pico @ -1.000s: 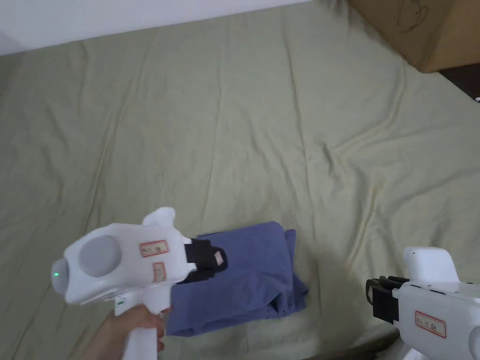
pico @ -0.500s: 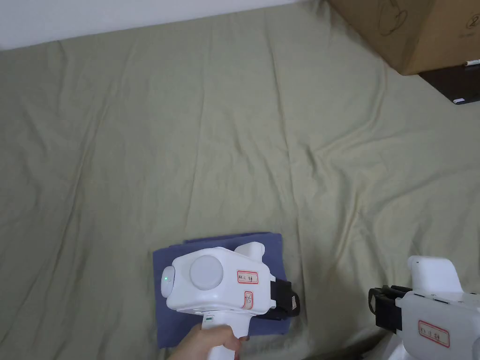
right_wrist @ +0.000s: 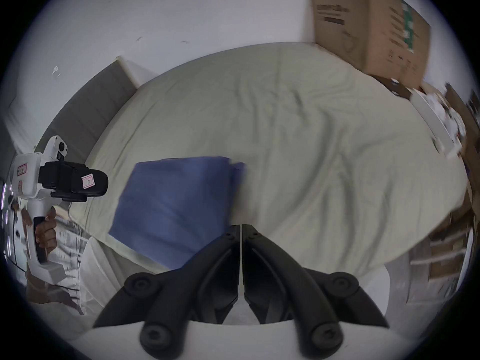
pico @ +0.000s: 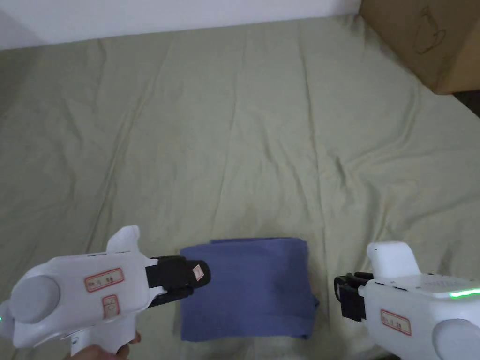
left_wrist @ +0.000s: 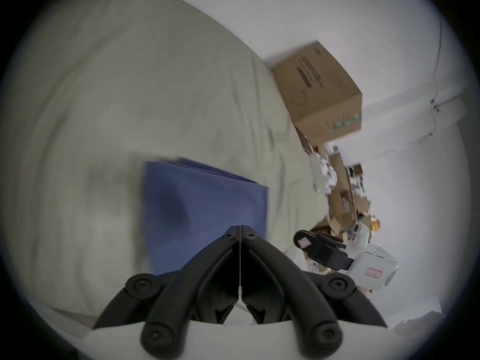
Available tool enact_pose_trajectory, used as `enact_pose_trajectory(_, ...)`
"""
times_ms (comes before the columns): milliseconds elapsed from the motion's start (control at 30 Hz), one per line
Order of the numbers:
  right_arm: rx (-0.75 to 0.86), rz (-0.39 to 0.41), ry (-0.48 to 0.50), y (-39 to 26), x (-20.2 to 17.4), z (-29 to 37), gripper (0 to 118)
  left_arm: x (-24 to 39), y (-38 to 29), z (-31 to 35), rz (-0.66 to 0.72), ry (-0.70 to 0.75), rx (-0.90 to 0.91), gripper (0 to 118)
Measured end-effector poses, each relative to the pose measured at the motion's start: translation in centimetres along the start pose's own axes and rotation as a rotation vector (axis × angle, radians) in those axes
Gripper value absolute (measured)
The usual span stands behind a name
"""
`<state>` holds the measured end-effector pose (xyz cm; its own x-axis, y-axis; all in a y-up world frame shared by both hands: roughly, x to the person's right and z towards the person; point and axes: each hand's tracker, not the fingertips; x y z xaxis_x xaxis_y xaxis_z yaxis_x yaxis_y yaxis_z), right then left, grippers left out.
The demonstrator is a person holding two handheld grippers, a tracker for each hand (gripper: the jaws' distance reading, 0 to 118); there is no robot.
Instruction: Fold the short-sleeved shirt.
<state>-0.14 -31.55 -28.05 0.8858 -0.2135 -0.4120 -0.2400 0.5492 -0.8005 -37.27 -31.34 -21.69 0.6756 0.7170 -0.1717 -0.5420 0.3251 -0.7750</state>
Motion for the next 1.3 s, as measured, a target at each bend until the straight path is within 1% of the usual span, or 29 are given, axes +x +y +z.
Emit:
enact_pose_trajectory(100,-0.02,0.071,0.048,1.4,-2.5,-2.0,2,-3.1,-0.3,1.6,0.058,0.037,0.022,0)
enact_pose_trajectory(133,-0.033,0.083,0.069,1.8,-3.3,-2.9,2,-4.0,-0.6,2.1,0.083,0.037,0.032,0)
enact_pose_trajectory(200,-0.059,0.068,0.085,2.4,-4.2,-4.9,2,-5.1,-1.0,2.4,0.106,0.012,0.038,0)
enact_pose_trajectory(267,-0.123,0.045,0.08,2.8,-4.6,-7.0,2,-6.2,-1.3,2.4,0.148,-0.013,0.038,2)
enact_pose_trajectory(300,-0.135,0.048,0.088,2.8,-4.7,-7.9,2,-6.7,-1.4,2.2,0.169,-0.018,0.033,9)
enact_pose_trajectory(333,-0.152,0.051,0.072,2.7,-4.7,-8.5,2,-6.8,-1.5,1.7,0.193,-0.017,0.031,32)
enact_pose_trajectory(400,-0.162,0.063,0.062,2.7,-4.5,-9.5,2,-7.5,-1.4,0.9,0.21,0.001,0.016,84)
enact_pose_trajectory(433,-0.168,0.054,0.065,2.9,-4.3,-9.6,2,-7.8,-1.4,0.3,0.21,-0.001,0.007,100)
enact_pose_trajectory(500,-0.173,0.031,0.077,3.2,-4.0,-9.5,2,-8.0,-1.0,-0.6,0.172,-0.02,-0.008,99)
enact_pose_trajectory(600,-0.181,0.031,0.078,3.3,-4.0,-9.7,2,-8.0,-0.4,-2.4,0.112,-0.029,-0.03,99)
enact_pose_trajectory(700,-0.182,0.053,0.063,3.2,-4.5,-9.6,2,-8.4,0.6,-5.0,0.105,-0.067,-0.121,99)
enact_pose_trajectory(767,-0.181,0.064,0.057,3.2,-4.6,-9.5,2,-8.5,1.0,-5.9,0.1,-0.121,-0.113,100)
enact_pose_trajectory(833,-0.184,0.063,0.056,3.3,-4.6,-9.5,2,-8.7,1.7,-7.0,0.108,-0.19,-0.129,100)
enact_pose_trajectory(900,-0.188,0.055,0.06,3.4,-4.4,-9.5,2,-9.4,2.2,-8.1,0.139,-0.228,-0.179,99)
enact_pose_trajectory(933,-0.188,0.05,0.062,3.4,-4.4,-9.5,2,-9.2,2.2,-8.6,0.137,-0.238,-0.193,94)
enact_pose_trajectory(967,-0.189,0.047,0.063,3.4,-4.4,-9.5,2,-9.1,2.2,-9.0,0.114,-0.255,-0.202,81)
enact_pose_trajectory(1000,-0.189,0.044,0.063,3.4,-4.4,-9.5,2,-8.6,1.9,-9.5,0.085,-0.234,-0.216,58)
enact_pose_trajectory(1033,-0.19,0.044,0.054,3.4,-4.4,-9.5,2,-8.3,1.6,-9.9,0.026,-0.143,-0.237,39)
enact_pose_trajectory(1067,-0.19,0.046,0.056,3.4,-4.4,-9.4,2,-8.2,1.7,-9.9,-0.017,-0.12,-0.239,36)
enact_pose_trajectory(1100,-0.192,0.047,0.054,3.5,-4.6,-9.3,2,-8.5,1.9,-9.4,0.023,-0.192,-0.227,34)
enact_pose_trajectory(1133,-0.193,0.051,0.046,3.6,-4.8,-9.1,2,-8.6,2.1,-8.9,0.033,-0.216,-0.225,33)
enact_pose_trajectory(1167,-0.187,0.057,0.048,3.7,-5.1,-8.9,2,-8.3,2.1,-8.5,0.02,-0.197,-0.219,32)
enact_pose_trajectory(1233,-0.173,0.066,0.047,4.0,-5.8,-8.2,2,-7.5,2.5,-7.5,-0.063,-0.164,-0.214,32)
enact_pose_trajectory(1300,-0.134,0.084,0.051,4.3,-6.4,-7.3,2,-7.7,3.1,-5.8,-0.061,-0.14,-0.207,32)
